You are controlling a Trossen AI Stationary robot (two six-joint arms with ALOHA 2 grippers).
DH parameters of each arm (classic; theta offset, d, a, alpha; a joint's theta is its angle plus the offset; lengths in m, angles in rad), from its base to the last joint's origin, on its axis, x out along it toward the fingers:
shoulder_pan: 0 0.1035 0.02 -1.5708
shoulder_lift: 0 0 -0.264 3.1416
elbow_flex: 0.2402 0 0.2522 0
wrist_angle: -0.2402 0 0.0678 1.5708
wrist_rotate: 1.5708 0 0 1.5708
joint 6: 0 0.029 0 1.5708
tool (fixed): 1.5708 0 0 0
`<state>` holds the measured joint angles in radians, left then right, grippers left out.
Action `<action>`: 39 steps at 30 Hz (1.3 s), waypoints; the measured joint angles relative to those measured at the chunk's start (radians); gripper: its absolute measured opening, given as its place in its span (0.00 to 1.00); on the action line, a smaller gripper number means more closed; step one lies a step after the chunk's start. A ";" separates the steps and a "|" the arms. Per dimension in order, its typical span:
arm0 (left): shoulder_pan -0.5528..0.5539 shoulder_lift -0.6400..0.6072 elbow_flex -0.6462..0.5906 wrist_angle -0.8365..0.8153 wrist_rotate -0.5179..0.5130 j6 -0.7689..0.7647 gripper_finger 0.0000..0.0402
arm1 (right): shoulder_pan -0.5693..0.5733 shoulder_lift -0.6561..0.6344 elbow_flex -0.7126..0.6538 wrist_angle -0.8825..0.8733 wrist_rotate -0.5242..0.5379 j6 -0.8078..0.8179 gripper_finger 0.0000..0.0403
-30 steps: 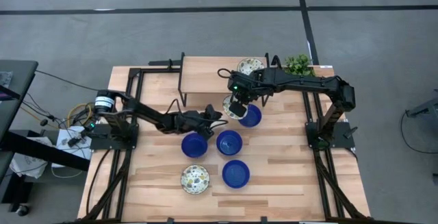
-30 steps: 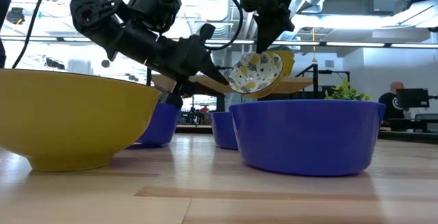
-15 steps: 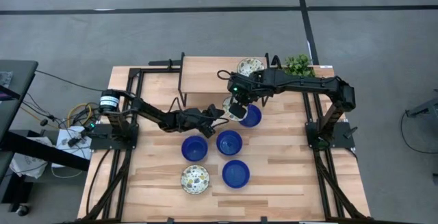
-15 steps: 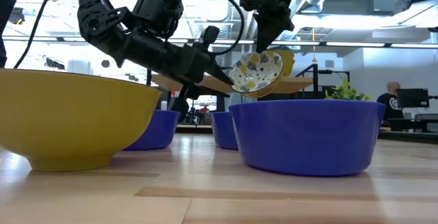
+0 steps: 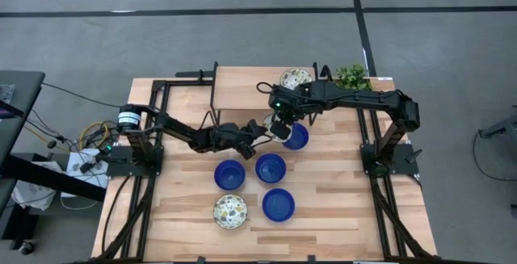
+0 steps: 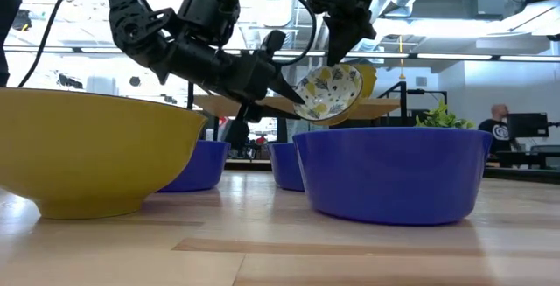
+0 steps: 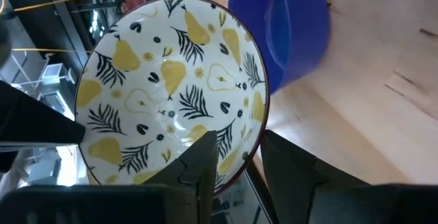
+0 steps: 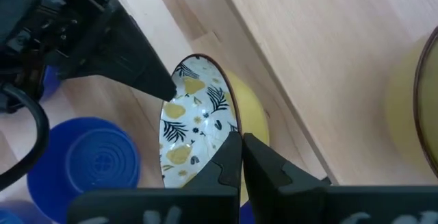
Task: Pick & Place Mini bowls
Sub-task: Stack the yellow patterned bowl on top of the yellow patterned bowl on the shelf
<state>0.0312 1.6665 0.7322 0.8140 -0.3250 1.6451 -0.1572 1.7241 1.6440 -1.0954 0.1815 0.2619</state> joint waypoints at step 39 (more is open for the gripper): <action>0.019 -0.001 0.002 -0.005 0.057 -0.048 0.01 | 0.053 0.001 0.102 -0.064 0.000 0.000 0.00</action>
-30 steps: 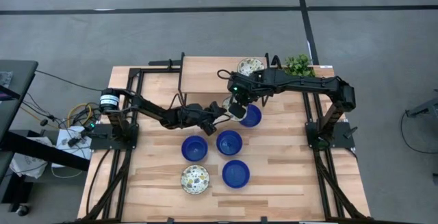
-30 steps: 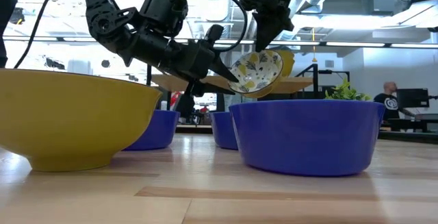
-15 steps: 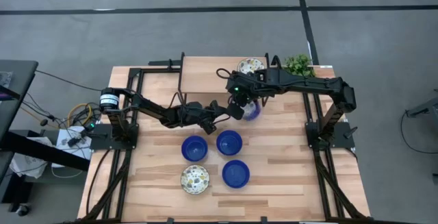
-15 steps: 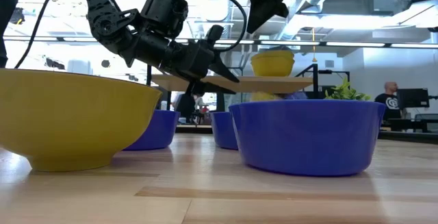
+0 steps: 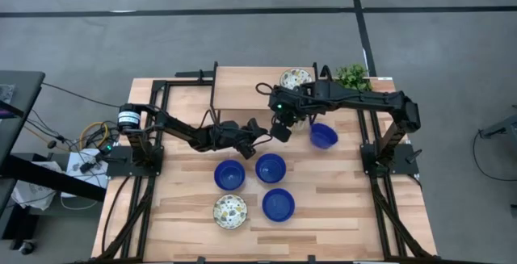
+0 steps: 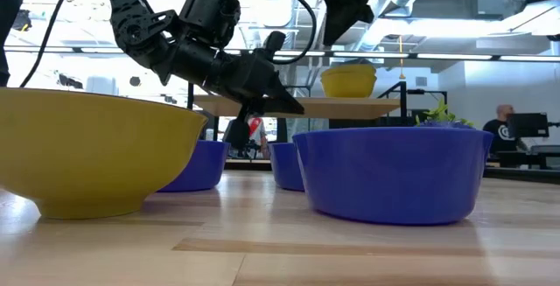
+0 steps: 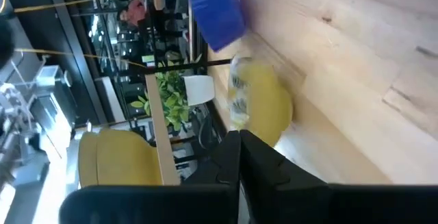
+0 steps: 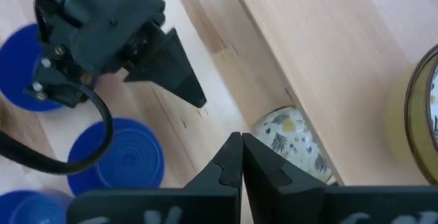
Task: Pick & Place Mini bowls
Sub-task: Stack the yellow patterned bowl on top of the yellow patterned bowl on the shelf
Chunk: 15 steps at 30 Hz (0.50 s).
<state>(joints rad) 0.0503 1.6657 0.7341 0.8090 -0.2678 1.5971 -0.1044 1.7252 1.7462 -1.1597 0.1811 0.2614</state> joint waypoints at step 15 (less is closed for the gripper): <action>-0.143 -0.131 -0.010 -0.015 -0.241 -0.309 0.03 | 0.145 0.001 -0.123 -0.030 0.086 -0.061 0.00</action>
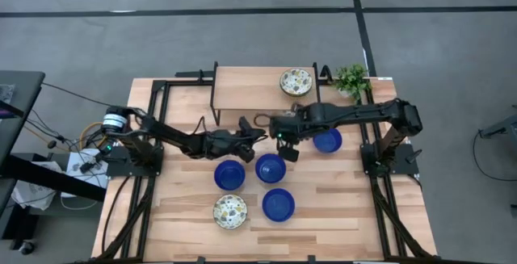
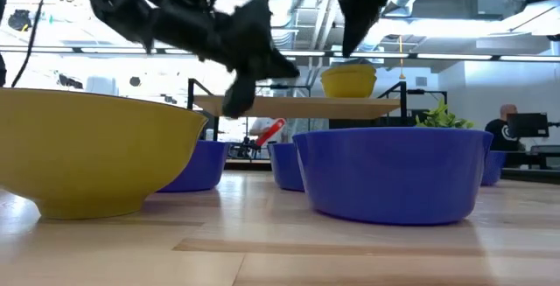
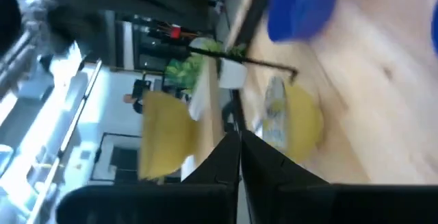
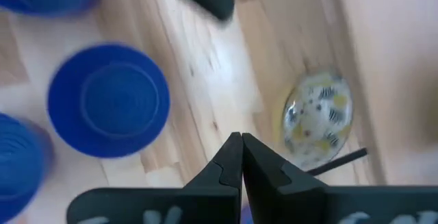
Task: Pick & Place Mini bowls
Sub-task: Stack the yellow patterned bowl on top of the yellow patterned bowl on the shelf
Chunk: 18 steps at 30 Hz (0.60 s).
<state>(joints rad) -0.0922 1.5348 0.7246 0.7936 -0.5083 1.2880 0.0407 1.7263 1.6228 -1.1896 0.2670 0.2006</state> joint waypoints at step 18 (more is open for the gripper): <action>-0.215 -0.427 -0.284 -0.127 0.099 -0.687 0.02 | -0.081 -0.396 -0.747 0.580 -0.011 -0.123 0.00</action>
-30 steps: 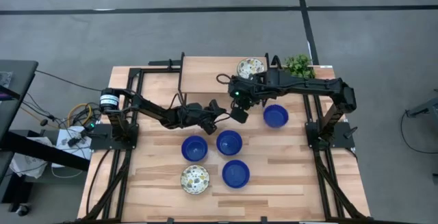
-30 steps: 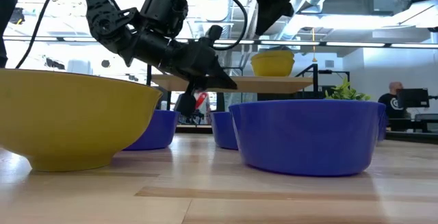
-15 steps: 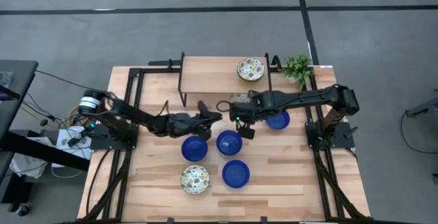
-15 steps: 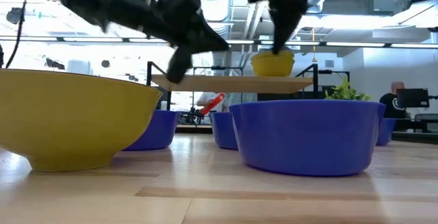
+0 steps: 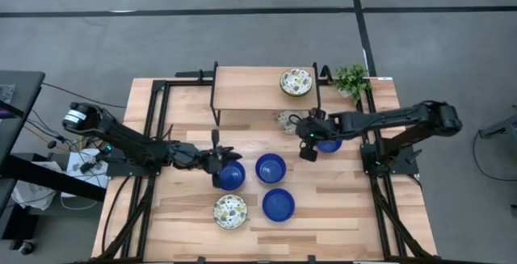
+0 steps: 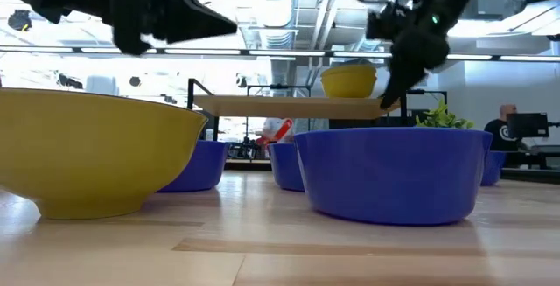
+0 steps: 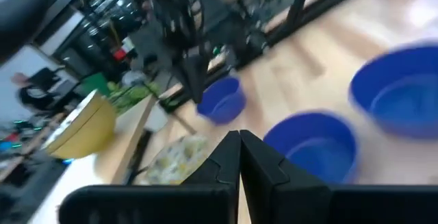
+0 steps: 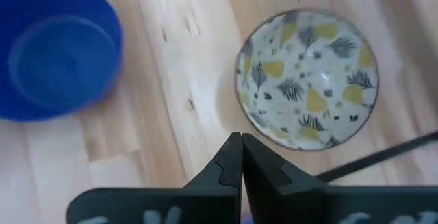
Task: Pick & Place Mini bowls
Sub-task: Stack the yellow patterned bowl on top of the yellow patterned bowl on the shelf
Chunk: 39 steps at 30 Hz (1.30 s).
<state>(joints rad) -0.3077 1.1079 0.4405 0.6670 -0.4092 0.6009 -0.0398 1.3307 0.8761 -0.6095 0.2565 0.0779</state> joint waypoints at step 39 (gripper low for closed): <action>0.000 -0.012 -0.034 -0.017 0.047 -0.139 0.26 | -0.003 0.257 -0.077 0.308 0.191 -0.403 0.39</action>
<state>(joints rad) -0.3073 1.0962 0.4068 0.6504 -0.3618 0.4620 -0.0429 1.5879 0.7994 -0.3016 0.4470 -0.3256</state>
